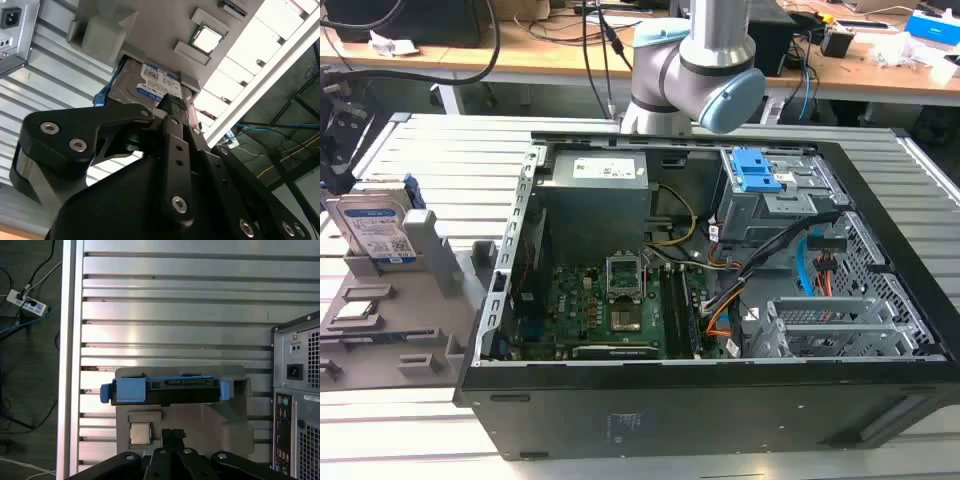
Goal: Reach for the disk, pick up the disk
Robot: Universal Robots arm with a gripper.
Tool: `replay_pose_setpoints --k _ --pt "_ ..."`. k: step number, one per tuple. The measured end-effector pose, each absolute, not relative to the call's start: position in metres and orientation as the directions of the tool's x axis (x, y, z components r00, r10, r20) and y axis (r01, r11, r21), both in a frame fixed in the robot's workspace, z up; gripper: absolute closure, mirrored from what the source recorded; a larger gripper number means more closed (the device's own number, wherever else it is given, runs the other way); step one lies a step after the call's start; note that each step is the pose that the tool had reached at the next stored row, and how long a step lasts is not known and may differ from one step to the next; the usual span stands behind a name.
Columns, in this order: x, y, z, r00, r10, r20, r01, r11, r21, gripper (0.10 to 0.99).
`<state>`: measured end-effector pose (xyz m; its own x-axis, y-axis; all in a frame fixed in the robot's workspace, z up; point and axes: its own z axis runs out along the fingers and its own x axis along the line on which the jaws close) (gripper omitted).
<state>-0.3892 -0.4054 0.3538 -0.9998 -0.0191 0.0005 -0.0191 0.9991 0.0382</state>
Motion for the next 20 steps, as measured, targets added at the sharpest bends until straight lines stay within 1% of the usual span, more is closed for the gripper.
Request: replay_pose_setpoints --k 4,15,17,20 --pt "-0.3893 -0.4054 0.3538 -0.993 -0.116 0.0 -0.116 0.993 0.038 0.98" --pt "-0.3893 -0.4053 0.3538 -0.974 -0.226 0.0 -0.226 0.973 0.038 0.98" --pt "-0.3893 -0.4053 0.3538 -0.957 -0.29 0.001 -0.29 0.956 0.038 0.98" --pt "-0.3893 -0.4053 0.3539 -0.948 -0.319 0.001 -0.319 0.947 0.038 0.98"
